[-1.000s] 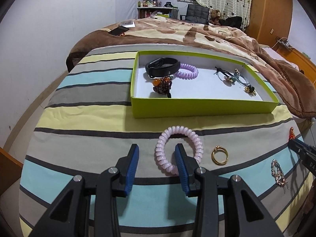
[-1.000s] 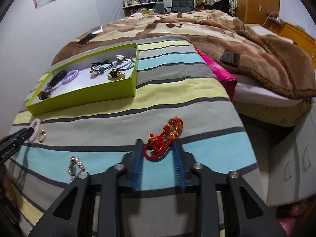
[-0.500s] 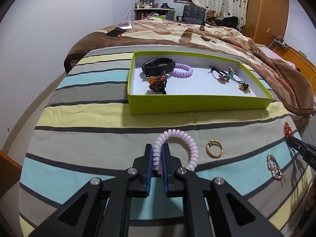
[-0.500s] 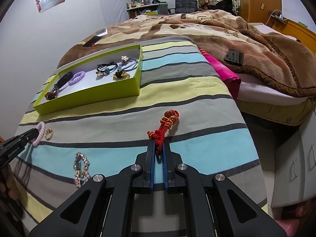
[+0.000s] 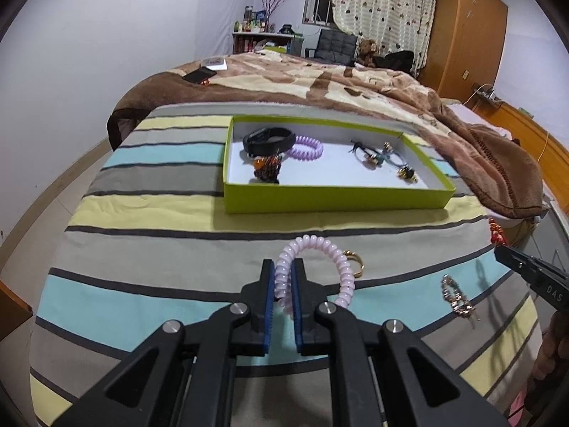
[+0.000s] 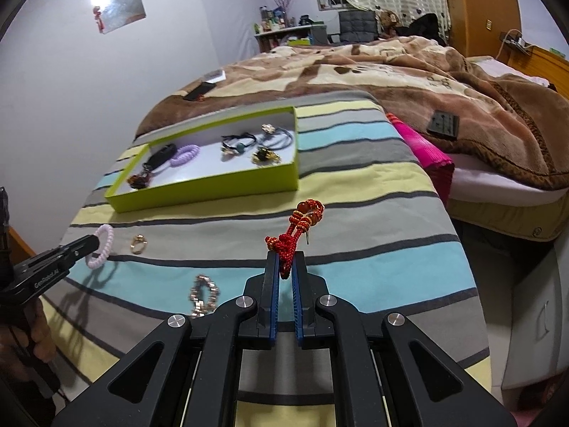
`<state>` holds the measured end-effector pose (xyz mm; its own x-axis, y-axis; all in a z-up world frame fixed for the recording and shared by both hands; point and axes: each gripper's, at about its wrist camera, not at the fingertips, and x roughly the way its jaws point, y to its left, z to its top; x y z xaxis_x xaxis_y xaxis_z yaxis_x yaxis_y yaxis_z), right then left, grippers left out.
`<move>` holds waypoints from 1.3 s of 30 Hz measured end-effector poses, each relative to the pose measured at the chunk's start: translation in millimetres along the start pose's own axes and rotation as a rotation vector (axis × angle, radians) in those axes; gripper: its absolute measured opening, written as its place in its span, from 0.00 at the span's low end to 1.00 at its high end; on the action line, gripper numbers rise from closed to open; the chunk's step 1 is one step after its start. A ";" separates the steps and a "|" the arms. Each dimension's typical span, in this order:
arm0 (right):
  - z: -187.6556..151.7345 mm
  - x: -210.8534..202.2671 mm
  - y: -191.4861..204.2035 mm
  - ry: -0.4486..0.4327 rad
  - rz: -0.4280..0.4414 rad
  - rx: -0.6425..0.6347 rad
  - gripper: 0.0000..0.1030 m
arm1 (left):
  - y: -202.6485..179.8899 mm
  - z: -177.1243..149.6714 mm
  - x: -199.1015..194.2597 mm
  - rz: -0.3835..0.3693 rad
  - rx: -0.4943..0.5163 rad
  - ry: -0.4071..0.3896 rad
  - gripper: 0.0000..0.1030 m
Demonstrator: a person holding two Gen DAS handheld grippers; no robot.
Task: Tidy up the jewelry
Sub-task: 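Carry the hair tie and red charm into the green box and open both tools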
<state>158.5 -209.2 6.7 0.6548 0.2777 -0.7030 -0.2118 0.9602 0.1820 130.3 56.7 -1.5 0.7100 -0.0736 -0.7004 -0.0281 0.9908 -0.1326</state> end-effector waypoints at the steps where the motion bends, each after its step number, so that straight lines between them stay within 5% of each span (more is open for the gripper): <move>1: 0.3 -1.3 1.4 -0.003 0.003 -0.003 0.07 | -0.1 1.1 -2.6 -0.003 0.000 -0.009 0.09; 19: 30.7 -11.9 38.0 -0.074 0.051 -0.112 0.07 | -15.8 39.5 -20.3 -0.012 0.072 -0.109 0.09; 39: 75.7 55.8 66.2 -0.021 0.090 -0.192 0.07 | -31.0 85.1 33.6 -0.033 0.130 -0.083 0.09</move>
<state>236.0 -127.9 31.6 0.6412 0.3645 -0.6752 -0.4029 0.9088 0.1080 214.9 33.2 38.8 0.7646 -0.1025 -0.6363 0.0841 0.9947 -0.0591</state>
